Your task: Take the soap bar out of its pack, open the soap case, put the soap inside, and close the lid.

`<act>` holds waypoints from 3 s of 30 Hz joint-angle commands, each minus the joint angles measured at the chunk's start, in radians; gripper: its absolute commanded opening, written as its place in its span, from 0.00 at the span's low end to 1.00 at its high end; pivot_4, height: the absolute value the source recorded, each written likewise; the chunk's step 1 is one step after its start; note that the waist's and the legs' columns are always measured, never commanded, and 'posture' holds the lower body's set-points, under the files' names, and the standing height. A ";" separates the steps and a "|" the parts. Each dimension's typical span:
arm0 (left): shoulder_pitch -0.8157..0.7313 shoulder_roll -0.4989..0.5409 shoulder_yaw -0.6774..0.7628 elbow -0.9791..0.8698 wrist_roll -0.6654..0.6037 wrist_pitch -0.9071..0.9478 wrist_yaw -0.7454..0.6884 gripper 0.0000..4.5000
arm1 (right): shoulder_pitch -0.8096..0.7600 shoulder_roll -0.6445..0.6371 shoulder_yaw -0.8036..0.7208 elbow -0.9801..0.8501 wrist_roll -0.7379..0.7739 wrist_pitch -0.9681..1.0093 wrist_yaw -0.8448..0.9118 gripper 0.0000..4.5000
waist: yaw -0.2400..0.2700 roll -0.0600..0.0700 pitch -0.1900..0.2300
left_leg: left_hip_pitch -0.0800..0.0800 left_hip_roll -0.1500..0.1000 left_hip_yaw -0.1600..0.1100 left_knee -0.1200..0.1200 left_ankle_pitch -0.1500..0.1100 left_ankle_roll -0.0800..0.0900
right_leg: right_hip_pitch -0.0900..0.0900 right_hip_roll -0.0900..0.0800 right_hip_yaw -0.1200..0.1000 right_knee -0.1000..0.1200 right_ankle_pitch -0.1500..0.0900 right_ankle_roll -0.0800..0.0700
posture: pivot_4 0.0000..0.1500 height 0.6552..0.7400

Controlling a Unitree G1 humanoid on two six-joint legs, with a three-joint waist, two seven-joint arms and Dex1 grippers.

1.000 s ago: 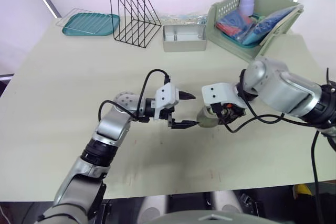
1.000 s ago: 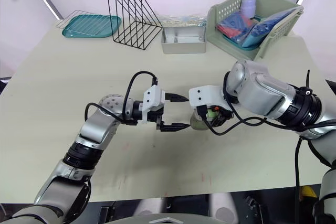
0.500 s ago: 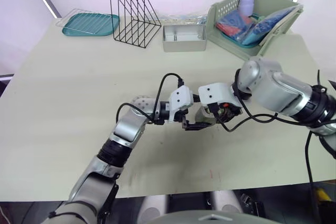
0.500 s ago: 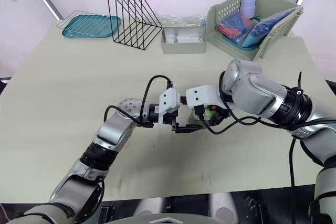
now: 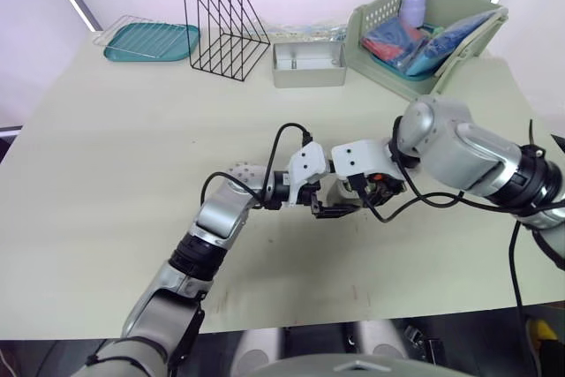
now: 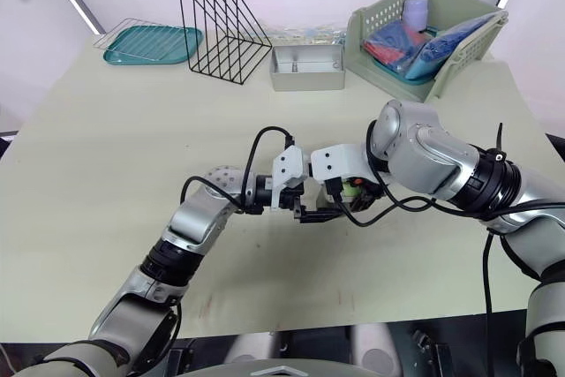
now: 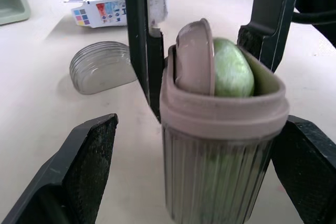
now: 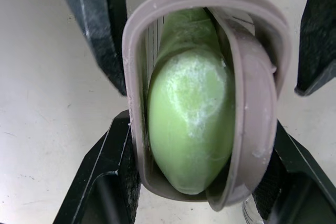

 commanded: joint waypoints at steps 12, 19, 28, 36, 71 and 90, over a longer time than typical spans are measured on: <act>-0.018 -0.003 -0.012 -0.026 -0.013 -0.007 -0.008 0.42 | 0.017 0.008 -0.042 -0.006 -0.025 -0.012 0.015 0.45 | 0.000 0.000 0.000 | 0.000 0.000 0.000 0.000 0.000 0.000 | 0.000 0.000 0.000 0.000 0.000 0.000 | 1.00 1.00; -0.020 -0.008 -0.014 -0.016 -0.012 -0.028 -0.012 0.42 | 0.028 0.019 -0.056 -0.004 -0.026 -0.024 0.016 0.45 | 0.000 0.000 0.000 | 0.000 0.000 0.000 0.001 0.000 0.000 | 0.000 0.000 0.000 0.000 0.000 0.000 | 1.00 1.00; 0.008 0.029 0.005 0.009 -0.017 -0.138 -0.065 0.42 | 0.081 0.054 -0.146 0.060 -0.007 -0.097 -0.013 0.98 | 0.000 0.000 0.000 | 0.000 0.000 0.000 0.001 0.002 -0.003 | 0.000 0.000 0.000 0.001 0.000 0.000 | 1.00 1.00; 0.065 0.042 0.056 0.058 -0.068 -0.267 -0.122 0.42 | 0.216 0.097 -0.332 0.155 0.085 -0.343 -0.045 0.98 | 0.000 0.000 0.000 | 0.000 0.000 0.000 0.001 0.002 -0.003 | 0.000 -0.001 0.000 0.001 0.000 0.000 | 1.00 1.00; 0.154 0.004 0.112 0.154 -0.121 -0.411 -0.160 0.42 | 1.404 0.134 -1.439 0.100 0.514 -0.765 -0.347 0.98 | 0.022 0.000 -0.001 | 0.013 0.001 0.010 -0.002 -0.001 0.001 | 0.008 0.001 0.009 0.005 -0.001 0.000 | 1.00 1.00; 0.144 0.025 0.060 0.160 -0.093 -0.397 -0.227 0.42 | 1.339 -0.190 -1.421 -0.145 0.714 -0.251 -0.388 0.98 | 0.024 0.001 -0.001 | 0.019 0.002 0.010 -0.003 -0.001 0.002 | 0.016 0.001 0.009 0.000 -0.001 0.001 | 1.00 1.00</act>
